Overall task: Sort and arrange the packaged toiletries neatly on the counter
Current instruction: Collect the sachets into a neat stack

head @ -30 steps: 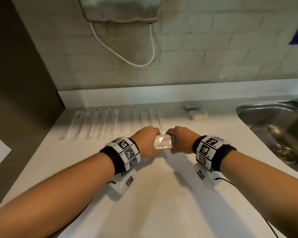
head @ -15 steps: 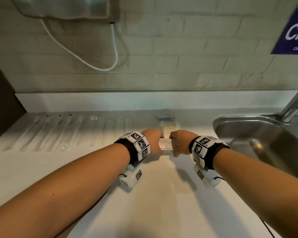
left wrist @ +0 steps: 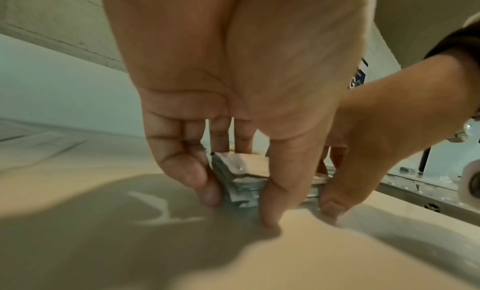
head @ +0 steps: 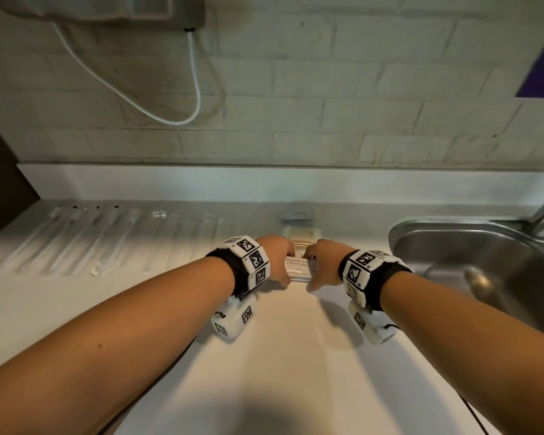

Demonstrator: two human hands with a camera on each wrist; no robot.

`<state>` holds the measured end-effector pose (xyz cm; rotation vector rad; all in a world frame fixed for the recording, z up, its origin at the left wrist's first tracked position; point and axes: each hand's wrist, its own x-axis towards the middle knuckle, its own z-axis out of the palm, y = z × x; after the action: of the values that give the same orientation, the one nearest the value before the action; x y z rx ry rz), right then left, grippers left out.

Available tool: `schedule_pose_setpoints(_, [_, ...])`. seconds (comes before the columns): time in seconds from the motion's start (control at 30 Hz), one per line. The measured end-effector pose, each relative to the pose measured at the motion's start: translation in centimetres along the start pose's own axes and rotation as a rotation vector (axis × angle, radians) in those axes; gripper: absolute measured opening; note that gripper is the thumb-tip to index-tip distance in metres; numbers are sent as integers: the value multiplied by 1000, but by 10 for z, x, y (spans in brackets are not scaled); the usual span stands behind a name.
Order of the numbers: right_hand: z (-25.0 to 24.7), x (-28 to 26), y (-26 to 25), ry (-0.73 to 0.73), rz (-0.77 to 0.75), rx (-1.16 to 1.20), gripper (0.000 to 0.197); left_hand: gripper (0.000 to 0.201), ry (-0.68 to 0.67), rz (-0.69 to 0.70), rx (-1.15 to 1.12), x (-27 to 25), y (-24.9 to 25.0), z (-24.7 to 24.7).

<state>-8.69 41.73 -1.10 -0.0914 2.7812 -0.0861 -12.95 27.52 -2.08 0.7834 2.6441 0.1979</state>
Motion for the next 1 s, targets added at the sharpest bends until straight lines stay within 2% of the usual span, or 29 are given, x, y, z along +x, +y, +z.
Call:
schedule_pose_setpoints(0.2, [-1, 4, 4, -20, -21, 3, 63, 62, -11, 8, 4, 2, -2, -2])
schedule_pose_setpoints(0.6, [1, 7, 10, -45, -14, 3, 55, 47, -4, 40, 37, 4, 4, -1])
schedule_pose_setpoints(1.0, [2, 8, 11, -28, -11, 0, 51, 55, -19, 35, 25, 4, 2, -3])
